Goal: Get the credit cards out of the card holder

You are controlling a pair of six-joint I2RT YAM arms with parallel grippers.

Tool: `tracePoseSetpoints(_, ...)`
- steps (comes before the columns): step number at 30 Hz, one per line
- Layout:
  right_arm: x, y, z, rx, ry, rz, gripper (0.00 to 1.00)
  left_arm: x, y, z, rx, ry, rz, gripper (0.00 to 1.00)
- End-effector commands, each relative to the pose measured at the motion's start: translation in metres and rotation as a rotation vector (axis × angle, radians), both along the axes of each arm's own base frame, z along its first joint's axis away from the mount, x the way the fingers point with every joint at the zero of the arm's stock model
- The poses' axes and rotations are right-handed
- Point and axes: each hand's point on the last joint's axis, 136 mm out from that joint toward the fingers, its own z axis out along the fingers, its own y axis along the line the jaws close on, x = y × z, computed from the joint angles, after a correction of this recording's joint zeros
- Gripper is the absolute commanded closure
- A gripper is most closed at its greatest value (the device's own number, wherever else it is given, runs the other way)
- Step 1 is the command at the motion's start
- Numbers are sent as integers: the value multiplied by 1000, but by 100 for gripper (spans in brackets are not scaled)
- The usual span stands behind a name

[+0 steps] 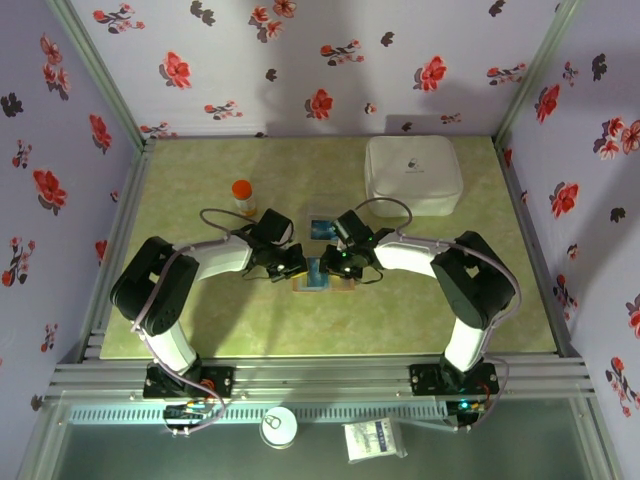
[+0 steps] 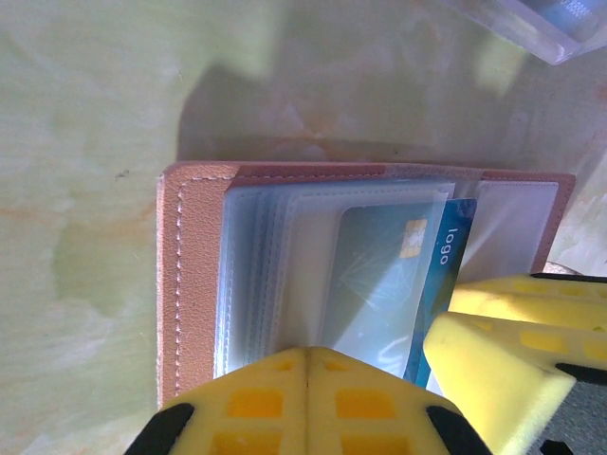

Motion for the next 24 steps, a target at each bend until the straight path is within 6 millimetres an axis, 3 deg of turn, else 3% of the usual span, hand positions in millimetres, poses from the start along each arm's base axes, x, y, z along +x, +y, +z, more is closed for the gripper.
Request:
tracePoseSetpoints(1, -1, 1, -6, 37, 29, -19, 76, -5, 10, -14, 71, 25, -6, 100)
tracePoseSetpoints(12, 1, 9, 3, 178, 29, -51, 82, -6, 11, -15, 72, 30, -4, 100)
tracePoseSetpoints(24, 1, 7, -3, 229, 46, -76, 87, -7, 10, -12, 70, 26, -6, 100)
